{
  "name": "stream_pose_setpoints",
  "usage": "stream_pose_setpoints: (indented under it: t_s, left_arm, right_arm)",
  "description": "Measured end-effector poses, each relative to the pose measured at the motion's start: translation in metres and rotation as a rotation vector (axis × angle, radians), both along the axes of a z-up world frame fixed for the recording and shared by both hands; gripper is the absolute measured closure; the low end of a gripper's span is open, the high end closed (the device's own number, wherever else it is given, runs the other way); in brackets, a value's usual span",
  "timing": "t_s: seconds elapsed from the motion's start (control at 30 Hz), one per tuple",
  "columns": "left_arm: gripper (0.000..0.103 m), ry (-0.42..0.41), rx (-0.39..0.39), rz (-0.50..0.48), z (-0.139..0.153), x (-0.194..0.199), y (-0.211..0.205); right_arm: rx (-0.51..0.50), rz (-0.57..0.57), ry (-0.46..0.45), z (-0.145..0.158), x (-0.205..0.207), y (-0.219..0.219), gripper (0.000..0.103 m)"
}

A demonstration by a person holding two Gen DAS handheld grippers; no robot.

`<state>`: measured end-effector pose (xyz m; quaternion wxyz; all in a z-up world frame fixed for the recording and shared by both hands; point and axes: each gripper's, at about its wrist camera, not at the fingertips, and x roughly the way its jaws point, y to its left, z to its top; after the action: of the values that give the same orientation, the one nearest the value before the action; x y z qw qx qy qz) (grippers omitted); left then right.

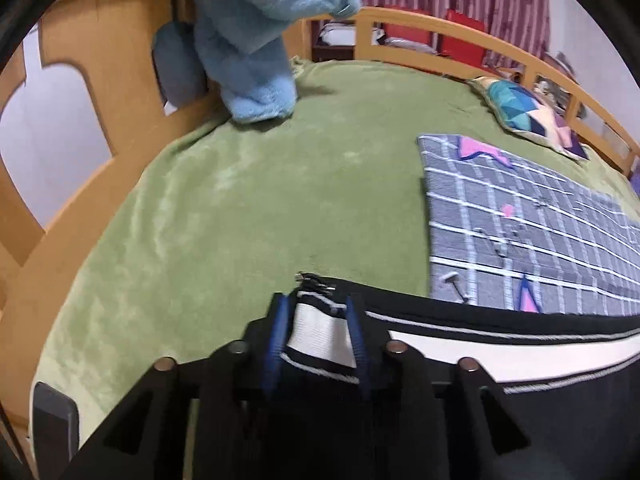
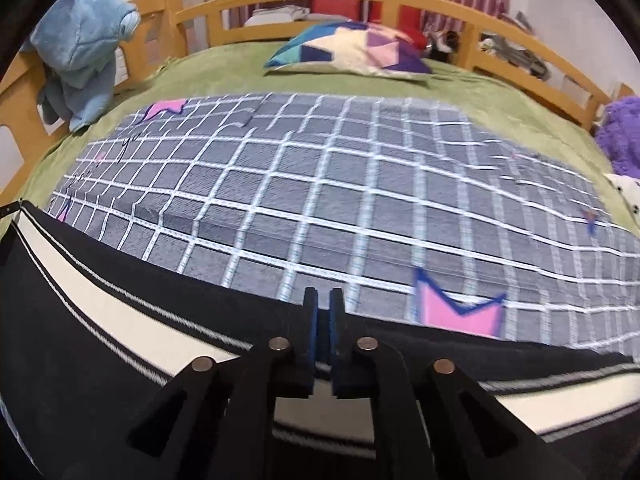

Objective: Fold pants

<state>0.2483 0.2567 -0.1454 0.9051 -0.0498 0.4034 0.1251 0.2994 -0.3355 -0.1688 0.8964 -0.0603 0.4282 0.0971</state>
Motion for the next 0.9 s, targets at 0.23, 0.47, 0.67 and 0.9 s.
stream_pose_setpoints:
  t_s: [0.23, 0.47, 0.67, 0.9]
  left_arm:
    - [0.042, -0.027, -0.036, -0.146, -0.004, 0.001, -0.047]
    - [0.040, 0.077, -0.084, -0.069, -0.034, 0.026, -0.035]
    - [0.041, 0.052, -0.094, -0.088, 0.005, -0.018, -0.037]
    - [0.041, 0.028, -0.215, -0.102, 0.025, -0.108, -0.042]
  right_arm:
    - [0.009, -0.088, 0.037, -0.018, -0.010, -0.041, 0.077]
    - [0.047, -0.120, 0.037, -0.026, 0.003, -0.047, 0.077]
    - [0.084, -0.171, 0.023, 0.006, -0.023, -0.044, 0.060]
    - [0.077, -0.239, 0.004, 0.045, -0.087, -0.019, 0.052]
